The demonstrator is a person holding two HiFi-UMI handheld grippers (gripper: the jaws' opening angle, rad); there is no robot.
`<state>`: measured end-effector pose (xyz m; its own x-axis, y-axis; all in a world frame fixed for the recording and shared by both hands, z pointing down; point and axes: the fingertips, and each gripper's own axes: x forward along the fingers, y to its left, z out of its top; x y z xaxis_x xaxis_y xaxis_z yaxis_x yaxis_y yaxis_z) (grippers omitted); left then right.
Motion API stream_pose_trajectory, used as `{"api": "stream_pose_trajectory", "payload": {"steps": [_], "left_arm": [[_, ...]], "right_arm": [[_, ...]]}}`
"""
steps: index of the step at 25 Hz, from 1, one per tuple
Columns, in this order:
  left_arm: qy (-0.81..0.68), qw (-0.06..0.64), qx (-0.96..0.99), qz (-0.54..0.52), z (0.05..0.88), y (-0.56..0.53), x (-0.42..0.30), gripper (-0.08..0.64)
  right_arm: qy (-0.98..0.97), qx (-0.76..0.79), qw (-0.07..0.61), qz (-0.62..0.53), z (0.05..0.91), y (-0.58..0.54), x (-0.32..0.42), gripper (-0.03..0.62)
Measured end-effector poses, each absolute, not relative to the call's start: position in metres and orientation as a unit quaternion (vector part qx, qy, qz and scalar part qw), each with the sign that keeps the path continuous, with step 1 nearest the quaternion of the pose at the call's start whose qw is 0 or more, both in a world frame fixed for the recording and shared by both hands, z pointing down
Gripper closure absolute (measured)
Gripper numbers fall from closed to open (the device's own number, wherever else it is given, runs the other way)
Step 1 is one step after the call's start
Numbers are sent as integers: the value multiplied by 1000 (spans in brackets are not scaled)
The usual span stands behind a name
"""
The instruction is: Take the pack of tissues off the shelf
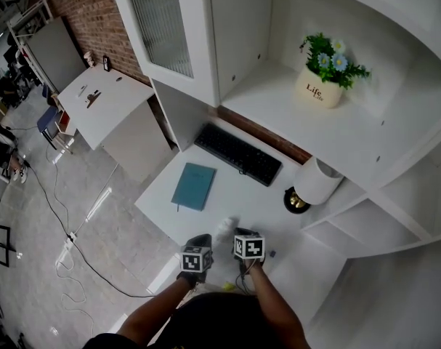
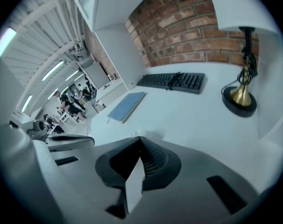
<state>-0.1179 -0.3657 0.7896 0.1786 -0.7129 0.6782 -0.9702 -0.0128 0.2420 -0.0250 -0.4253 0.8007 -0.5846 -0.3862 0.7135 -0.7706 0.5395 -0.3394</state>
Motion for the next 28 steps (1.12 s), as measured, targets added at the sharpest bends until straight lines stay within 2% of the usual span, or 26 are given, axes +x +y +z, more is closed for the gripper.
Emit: {"api": "stream_pose_trajectory", "payload": {"steps": [8, 16, 20, 28], "left_arm": [[-634, 251, 710, 176, 734, -387, -128, 543], [-649, 108, 741, 138, 627, -420, -135, 543], [-666, 33, 733, 135, 572, -427, -152, 543], [-692, -29, 715, 100, 496, -432, -189, 543]], "right_arm": [[-888, 345, 253, 168, 708, -446, -29, 591], [-919, 363, 138, 75, 590, -459, -18, 591], [-919, 379, 103, 42, 543, -463, -6, 591], [-906, 422, 32, -1, 472, -464, 25, 591]]}}
